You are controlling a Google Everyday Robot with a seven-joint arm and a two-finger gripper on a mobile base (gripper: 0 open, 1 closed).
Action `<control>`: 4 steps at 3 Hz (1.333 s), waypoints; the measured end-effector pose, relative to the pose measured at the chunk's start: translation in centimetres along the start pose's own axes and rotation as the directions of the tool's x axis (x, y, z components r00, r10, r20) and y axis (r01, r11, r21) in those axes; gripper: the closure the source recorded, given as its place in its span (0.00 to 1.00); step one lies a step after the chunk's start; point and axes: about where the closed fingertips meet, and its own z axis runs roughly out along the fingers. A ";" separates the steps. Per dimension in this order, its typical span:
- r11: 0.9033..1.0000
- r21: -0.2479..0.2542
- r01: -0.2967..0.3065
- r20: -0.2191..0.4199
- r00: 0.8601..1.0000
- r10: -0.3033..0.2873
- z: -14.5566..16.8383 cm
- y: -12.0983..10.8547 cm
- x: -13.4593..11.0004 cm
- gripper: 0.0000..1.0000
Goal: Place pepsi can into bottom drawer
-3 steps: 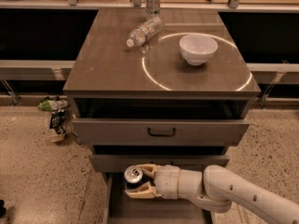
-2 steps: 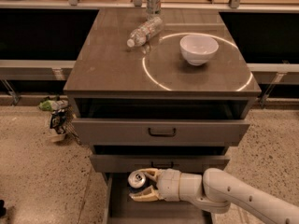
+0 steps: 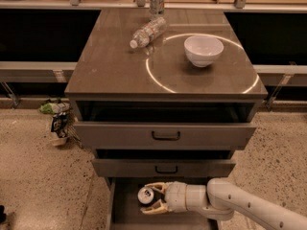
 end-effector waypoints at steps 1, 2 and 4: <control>1.000 -0.007 0.014 -0.028 1.000 -0.014 1.2 1.5 4.0 1.00; 1.000 -0.007 0.014 -0.028 1.000 -0.014 1.2 1.5 4.0 1.00; 0.998 0.014 -0.057 -0.073 0.996 0.058 4.6 2.9 12.4 1.00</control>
Offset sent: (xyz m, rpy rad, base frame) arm -0.0056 -0.0001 -0.0375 -0.0289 -0.0078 0.0051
